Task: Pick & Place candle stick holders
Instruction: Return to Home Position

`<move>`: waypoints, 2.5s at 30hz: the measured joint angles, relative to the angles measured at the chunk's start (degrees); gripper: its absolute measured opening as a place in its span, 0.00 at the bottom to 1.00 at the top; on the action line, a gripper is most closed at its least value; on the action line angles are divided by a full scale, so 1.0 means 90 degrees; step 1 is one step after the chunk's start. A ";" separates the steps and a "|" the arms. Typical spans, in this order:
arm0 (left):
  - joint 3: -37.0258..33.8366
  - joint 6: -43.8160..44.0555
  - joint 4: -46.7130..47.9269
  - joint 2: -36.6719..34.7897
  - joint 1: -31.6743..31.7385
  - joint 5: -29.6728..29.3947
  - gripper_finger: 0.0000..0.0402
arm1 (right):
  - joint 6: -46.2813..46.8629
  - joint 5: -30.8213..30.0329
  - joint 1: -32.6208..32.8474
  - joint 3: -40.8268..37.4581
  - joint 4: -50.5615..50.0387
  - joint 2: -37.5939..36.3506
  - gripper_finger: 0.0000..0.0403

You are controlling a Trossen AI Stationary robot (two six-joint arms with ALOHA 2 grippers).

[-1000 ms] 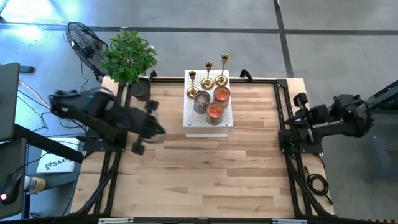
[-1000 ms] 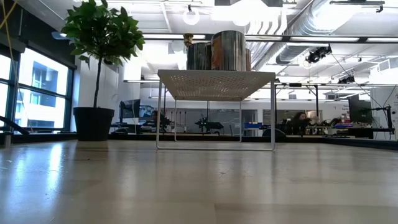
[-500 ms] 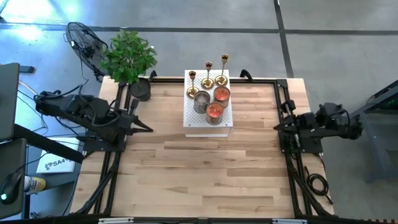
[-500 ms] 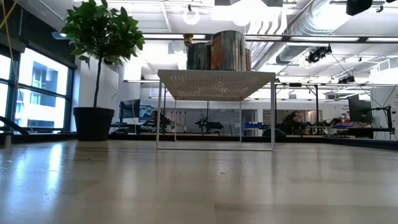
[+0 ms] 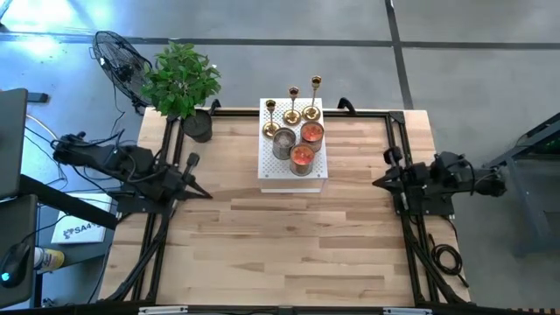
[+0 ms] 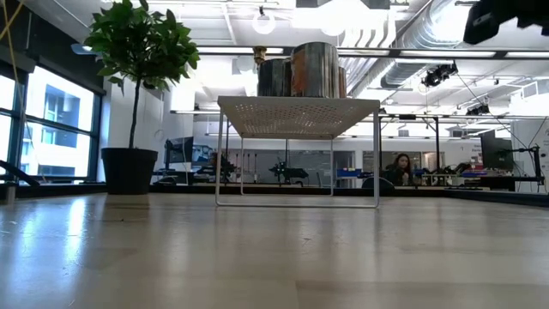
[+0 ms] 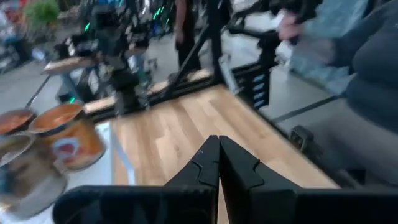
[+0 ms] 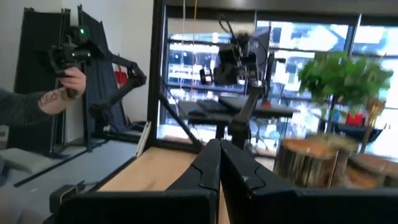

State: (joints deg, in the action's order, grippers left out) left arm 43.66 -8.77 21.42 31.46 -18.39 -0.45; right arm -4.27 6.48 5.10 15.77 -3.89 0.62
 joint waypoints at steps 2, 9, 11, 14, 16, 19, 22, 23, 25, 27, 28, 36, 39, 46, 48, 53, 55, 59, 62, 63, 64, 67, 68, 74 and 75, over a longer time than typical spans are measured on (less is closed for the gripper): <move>-0.0342 0.0007 -0.0348 -0.0196 0.0000 0.0112 0.00 | 0.0087 -0.0010 0.0000 -0.0157 0.0034 0.0000 0.00; -0.1518 0.0152 -0.1304 -0.0765 0.0000 0.0112 0.00 | 0.0231 -0.0020 0.0000 -0.0494 0.0318 0.0000 0.00; -0.1811 0.0170 -0.1507 -0.0940 0.0000 0.0110 0.00 | 0.0260 -0.0021 0.0000 -0.0498 0.0319 0.0000 0.00; -0.2262 0.0169 -0.1984 -0.1228 0.0000 0.0110 0.00 | 0.0260 -0.0022 0.0000 -0.0498 0.0298 0.0000 0.00; -0.2518 0.0177 -0.2094 -0.1441 0.0000 0.0110 0.00 | 0.0260 -0.0022 0.0000 -0.0496 0.0231 0.0000 0.00; -0.2886 0.0389 -0.2095 -0.1831 0.0000 0.0206 0.00 | 0.0265 -0.0027 0.0000 -0.0496 -0.0057 0.0000 0.00; -0.3237 0.0593 -0.2104 -0.2306 0.0000 0.0295 0.00 | 0.0311 -0.0087 0.0000 -0.0496 -0.0214 0.0000 0.00; -0.3348 0.0648 -0.2148 -0.2483 0.0000 0.0295 0.00 | 0.0311 -0.0108 0.0000 -0.0496 -0.0214 0.0000 0.00; -0.3551 0.0666 -0.2363 -0.2796 0.0000 0.0296 0.00 | 0.0297 -0.0112 0.0000 -0.0496 -0.0205 0.0000 0.00; -0.3720 0.0601 -0.2458 -0.3103 0.0000 0.0297 0.00 | 0.0277 -0.0163 0.0000 -0.0496 -0.0205 0.0000 0.00; -0.3798 0.0560 -0.2455 -0.3247 0.0000 0.0298 0.00 | 0.0275 -0.0210 0.0000 -0.0496 -0.0207 0.0000 0.00; -0.4316 0.0457 -0.2831 -0.3454 0.0000 0.0411 0.00 | 0.0180 -0.0326 0.0000 -0.0580 -0.0055 -0.0024 0.00; -0.4442 0.0454 -0.2925 -0.3446 0.0000 0.0436 0.00 | 0.0138 -0.0331 0.0000 -0.0930 0.0309 -0.0034 0.00; -0.4598 0.0526 -0.3077 -0.3448 0.0000 0.0540 0.00 | 0.0403 -0.0490 -0.0014 -0.1688 0.0980 -0.0027 0.00; -0.4643 0.0535 -0.3100 -0.3452 0.0000 0.0522 0.00 | 0.0479 -0.0571 -0.0023 -0.1690 0.0988 -0.0038 0.00; -0.4747 0.0580 -0.3006 -0.3451 0.0000 0.0494 0.00 | 0.0464 -0.0634 -0.0024 -0.1690 0.1079 -0.0039 0.00; -0.4753 0.0636 -0.2988 -0.3451 0.0000 0.0503 0.00 | 0.0464 -0.0753 -0.0024 -0.1690 0.1069 -0.0036 0.00; -0.4757 0.0672 -0.2950 -0.3451 0.0000 0.0540 0.00 | 0.0476 -0.0829 -0.0024 -0.1690 0.1035 -0.0036 0.00; -0.4763 0.0675 -0.2834 -0.3451 -0.0001 0.0393 0.00 | 0.0506 -0.0900 -0.0024 -0.1690 0.1016 -0.0036 0.00; -0.4765 0.0684 -0.2841 -0.3451 -0.0001 0.0294 0.00 | 0.0528 -0.0975 -0.0024 -0.1690 0.1012 -0.0036 0.00; -0.4765 0.0699 -0.2879 -0.3451 0.0000 0.0166 0.00 | 0.0544 -0.1047 -0.0024 -0.1690 0.0998 -0.0036 0.00; -0.4770 0.0828 -0.2908 -0.3453 0.0000 -0.0236 0.00 | 0.0555 -0.1113 -0.0024 -0.1690 0.0976 -0.0036 0.00; -0.4770 0.0864 -0.2895 -0.3453 0.0000 -0.0390 0.00 | 0.0587 -0.1113 -0.0024 -0.1690 0.0977 -0.0036 0.00; -0.4777 0.0981 -0.2830 -0.3452 0.0000 -0.1075 0.00 | 0.0595 -0.1213 -0.0024 -0.1690 0.0977 -0.0036 0.00; -0.4777 0.1036 -0.2826 -0.3451 0.0000 -0.1236 0.00 | 0.0595 -0.1272 -0.0024 -0.1693 0.0977 -0.0036 0.00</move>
State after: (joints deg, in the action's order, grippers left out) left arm 0.67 0.55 -4.01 0.40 -18.39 -11.58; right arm 1.08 -4.96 4.89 0.54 4.91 0.30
